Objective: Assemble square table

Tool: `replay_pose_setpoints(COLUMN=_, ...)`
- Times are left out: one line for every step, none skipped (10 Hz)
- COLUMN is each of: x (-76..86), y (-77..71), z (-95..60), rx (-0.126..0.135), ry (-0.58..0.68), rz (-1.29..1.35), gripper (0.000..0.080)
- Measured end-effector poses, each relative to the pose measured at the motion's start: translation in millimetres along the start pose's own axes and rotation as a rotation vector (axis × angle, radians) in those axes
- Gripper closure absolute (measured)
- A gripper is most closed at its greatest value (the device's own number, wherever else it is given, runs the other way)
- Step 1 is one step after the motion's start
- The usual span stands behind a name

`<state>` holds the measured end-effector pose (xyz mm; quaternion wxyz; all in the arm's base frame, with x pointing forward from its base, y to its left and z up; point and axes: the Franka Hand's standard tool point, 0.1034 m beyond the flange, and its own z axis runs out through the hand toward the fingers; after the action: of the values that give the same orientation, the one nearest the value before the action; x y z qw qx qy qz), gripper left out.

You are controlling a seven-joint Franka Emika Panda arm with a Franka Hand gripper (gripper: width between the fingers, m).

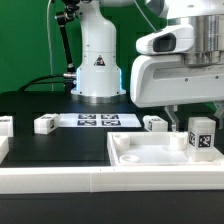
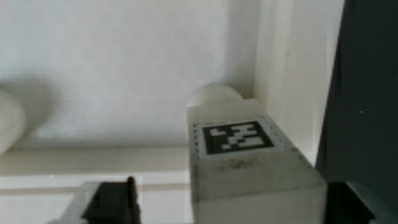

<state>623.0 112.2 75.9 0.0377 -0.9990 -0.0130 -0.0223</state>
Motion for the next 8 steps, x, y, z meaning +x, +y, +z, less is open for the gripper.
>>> replay_pose_setpoints(x=0.1, y=-0.1, z=-0.1, rx=0.0, ry=0.0, rz=0.023, gripper=0.0391)
replay_pose_setpoints(x=0.2, y=0.0, z=-0.2, rx=0.0, ry=0.001, rz=0.031, gripper=0.0511)
replay_pose_setpoints(x=0.3, y=0.0, z=-0.3, rx=0.0, ry=0.001, rz=0.1, gripper=0.0511)
replay_pose_setpoints(x=0.5, y=-0.1, z=-0.3, rx=0.001, ry=0.002, rz=0.156, gripper=0.0511)
replay_pose_setpoints(x=1.0, y=-0.3, z=-0.5, rx=0.001, ry=0.008, rz=0.254, gripper=0.0511)
replay_pose_setpoints(x=0.9, y=-0.5, z=-0.7, rx=0.001, ry=0.022, rz=0.351, gripper=0.0511)
replay_pose_setpoints(x=0.9, y=-1.0, z=-1.0, rx=0.001, ry=0.031, rz=0.441, gripper=0.0511)
replay_pose_setpoints(x=0.7, y=1.4, z=-1.0, rx=-0.004, ry=0.034, rz=0.538, gripper=0.051)
